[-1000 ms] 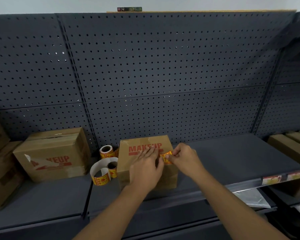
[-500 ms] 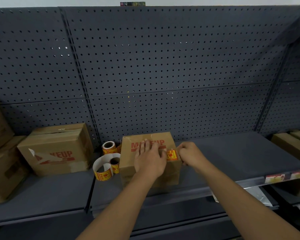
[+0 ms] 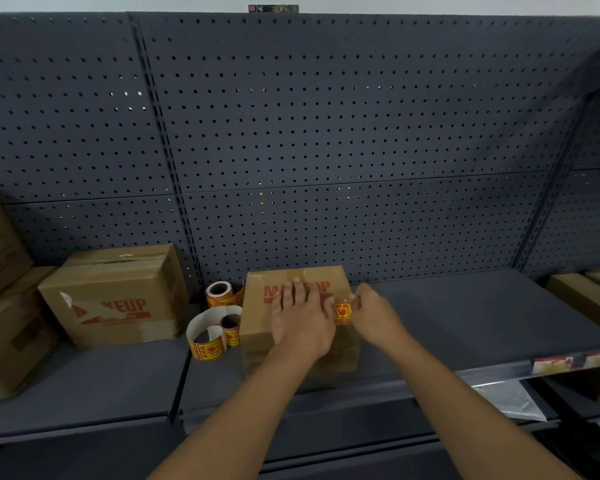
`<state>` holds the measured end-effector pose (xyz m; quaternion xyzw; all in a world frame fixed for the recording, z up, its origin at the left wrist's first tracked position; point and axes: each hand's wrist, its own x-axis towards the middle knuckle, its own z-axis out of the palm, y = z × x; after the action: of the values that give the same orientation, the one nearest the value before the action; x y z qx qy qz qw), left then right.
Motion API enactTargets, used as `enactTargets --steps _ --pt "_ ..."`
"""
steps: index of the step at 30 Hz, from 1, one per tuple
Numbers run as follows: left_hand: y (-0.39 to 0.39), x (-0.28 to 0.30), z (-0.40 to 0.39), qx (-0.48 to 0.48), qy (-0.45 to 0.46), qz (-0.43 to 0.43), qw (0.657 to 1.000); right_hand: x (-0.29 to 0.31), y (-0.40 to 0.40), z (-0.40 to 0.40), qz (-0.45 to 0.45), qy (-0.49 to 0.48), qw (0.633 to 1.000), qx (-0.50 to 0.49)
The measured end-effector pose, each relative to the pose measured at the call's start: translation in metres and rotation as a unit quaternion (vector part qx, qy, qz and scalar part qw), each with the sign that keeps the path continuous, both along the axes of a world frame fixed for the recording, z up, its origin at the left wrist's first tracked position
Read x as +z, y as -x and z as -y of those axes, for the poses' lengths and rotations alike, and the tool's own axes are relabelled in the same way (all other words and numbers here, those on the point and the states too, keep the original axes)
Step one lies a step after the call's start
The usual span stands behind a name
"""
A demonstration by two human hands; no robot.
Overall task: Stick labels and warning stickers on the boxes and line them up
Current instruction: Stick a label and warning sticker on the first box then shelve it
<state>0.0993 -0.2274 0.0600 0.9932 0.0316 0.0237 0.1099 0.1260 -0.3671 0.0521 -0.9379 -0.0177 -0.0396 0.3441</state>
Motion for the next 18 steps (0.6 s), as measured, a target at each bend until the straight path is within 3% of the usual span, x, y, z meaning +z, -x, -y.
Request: enactTargets --steps 9,18 --pt "-0.007 0.0 0.001 0.016 0.024 0.046 0.999 -0.001 -0.008 0.006 -0.007 -0.041 0.999 0.023" --pt "-0.011 0.002 -0.007 -0.029 0.033 -0.014 0.999 0.006 -0.007 0.009 -0.065 -0.114 0.991 0.033"
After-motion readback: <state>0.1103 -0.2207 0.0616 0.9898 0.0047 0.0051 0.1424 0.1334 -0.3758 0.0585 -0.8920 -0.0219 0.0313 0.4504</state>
